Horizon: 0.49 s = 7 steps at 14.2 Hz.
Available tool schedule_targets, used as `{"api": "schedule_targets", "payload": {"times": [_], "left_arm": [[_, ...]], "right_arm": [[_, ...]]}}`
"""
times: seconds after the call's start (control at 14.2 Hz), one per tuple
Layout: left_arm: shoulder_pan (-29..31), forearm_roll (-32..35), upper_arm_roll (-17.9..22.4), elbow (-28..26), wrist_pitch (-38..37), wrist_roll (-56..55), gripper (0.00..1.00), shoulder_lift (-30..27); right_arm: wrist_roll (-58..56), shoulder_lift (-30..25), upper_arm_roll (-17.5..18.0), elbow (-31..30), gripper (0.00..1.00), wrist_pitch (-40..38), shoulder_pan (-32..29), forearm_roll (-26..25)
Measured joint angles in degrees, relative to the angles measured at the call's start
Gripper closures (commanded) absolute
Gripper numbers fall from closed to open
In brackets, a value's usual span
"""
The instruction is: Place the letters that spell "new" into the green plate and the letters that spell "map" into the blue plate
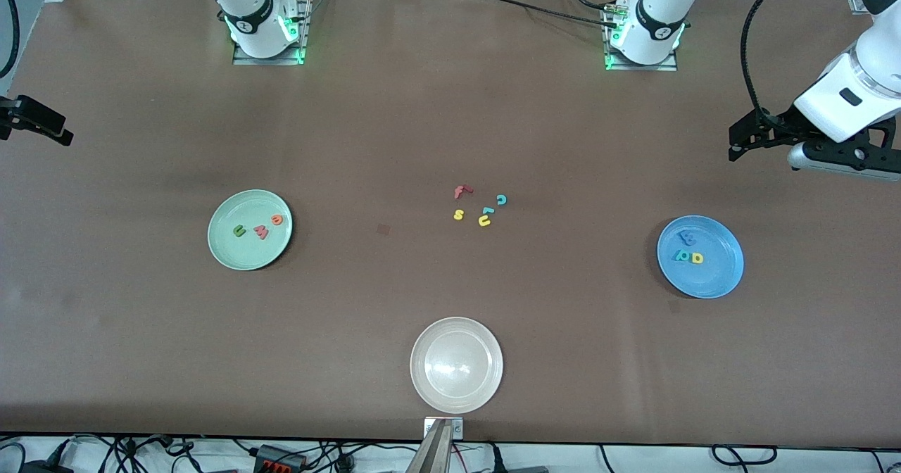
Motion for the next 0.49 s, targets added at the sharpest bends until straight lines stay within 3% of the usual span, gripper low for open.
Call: {"api": "schedule_targets", "payload": {"times": [0.49], "left_arm": [[0.0, 0.0, 0.0, 0.0, 0.0, 0.0, 0.00, 0.0]], "right_arm": [[0.0, 0.0, 0.0, -0.4, 0.00, -0.1, 0.0, 0.0]]}}
